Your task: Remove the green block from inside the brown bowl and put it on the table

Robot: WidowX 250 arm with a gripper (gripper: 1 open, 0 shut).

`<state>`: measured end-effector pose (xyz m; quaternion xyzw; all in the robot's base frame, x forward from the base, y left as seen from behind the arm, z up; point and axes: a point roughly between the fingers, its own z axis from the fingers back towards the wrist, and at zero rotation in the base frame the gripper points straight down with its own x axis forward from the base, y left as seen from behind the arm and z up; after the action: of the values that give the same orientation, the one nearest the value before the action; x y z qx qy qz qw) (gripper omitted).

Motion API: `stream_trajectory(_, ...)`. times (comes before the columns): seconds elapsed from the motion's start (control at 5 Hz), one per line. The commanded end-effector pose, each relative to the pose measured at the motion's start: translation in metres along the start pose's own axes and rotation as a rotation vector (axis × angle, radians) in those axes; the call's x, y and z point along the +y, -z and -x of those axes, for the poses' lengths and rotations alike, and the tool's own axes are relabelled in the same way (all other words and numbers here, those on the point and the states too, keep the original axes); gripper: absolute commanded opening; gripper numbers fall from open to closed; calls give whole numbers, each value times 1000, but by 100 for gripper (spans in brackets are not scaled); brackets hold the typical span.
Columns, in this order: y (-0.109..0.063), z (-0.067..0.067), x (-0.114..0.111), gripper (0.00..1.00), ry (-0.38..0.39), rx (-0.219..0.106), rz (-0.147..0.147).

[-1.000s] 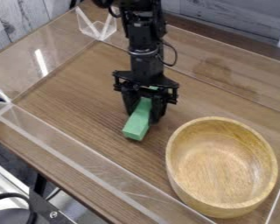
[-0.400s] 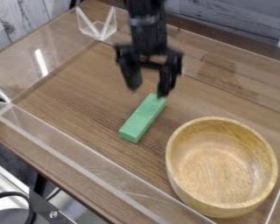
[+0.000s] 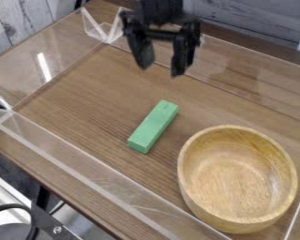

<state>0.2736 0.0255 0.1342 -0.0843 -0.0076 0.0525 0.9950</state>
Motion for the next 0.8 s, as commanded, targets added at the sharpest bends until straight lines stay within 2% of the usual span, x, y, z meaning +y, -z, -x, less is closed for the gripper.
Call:
stream_trajectory(0.0, -6, 3, -4, 100, 43, -47, -14)
stream_trajectory(0.2, 7, 12, -2, 100, 67, -25, -26)
stream_trajectory(0.6, 34, 15, 12, 100, 73, -6, -55)
